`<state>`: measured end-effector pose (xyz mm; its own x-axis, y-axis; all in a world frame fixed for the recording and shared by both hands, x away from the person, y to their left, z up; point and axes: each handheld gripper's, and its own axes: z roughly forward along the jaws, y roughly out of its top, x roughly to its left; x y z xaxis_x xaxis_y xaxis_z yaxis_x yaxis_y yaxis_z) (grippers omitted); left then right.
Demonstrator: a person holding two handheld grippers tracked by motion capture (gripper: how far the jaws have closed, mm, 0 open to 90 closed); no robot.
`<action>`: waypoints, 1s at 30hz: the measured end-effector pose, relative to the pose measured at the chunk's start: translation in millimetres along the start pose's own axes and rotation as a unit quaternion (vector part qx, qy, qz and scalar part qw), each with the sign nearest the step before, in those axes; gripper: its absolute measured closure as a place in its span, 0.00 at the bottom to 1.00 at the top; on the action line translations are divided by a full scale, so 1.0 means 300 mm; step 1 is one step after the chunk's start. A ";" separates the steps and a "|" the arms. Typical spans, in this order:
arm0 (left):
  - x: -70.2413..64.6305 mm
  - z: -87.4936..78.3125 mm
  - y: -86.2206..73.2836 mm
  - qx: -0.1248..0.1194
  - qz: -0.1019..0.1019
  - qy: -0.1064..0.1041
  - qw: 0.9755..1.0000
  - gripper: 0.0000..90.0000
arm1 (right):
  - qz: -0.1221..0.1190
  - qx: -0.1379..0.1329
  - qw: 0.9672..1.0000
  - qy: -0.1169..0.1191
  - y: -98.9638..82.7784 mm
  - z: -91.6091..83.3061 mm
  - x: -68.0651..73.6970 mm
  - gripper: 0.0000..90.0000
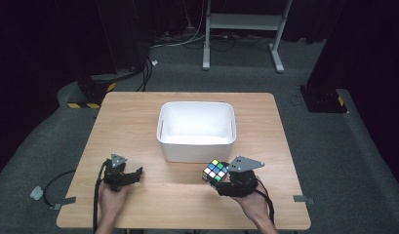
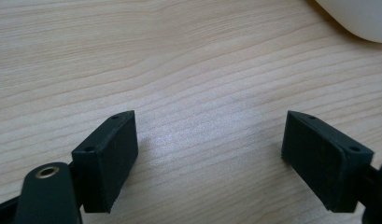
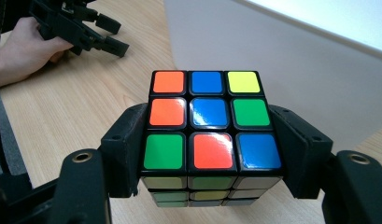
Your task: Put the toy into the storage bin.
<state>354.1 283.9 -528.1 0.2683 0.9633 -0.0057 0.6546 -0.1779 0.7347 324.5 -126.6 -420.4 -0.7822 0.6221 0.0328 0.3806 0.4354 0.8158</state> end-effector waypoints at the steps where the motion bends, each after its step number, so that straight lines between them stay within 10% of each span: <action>1: 0.000 0.000 0.000 0.000 0.000 0.000 1.000 0.21 | 0.000 -0.001 1.000 -0.001 0.002 -0.002 -0.001 0.38; 30: 0.000 0.000 0.000 0.000 0.000 0.000 1.000 0.21 | -0.002 -0.016 1.000 0.012 0.097 -0.059 -0.029 0.38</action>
<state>354.1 283.9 -528.1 0.2682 0.9634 -0.0058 0.6546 -0.1778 0.7348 333.8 -130.9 -386.8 -0.7956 0.6043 0.0426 0.3614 0.4169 0.8340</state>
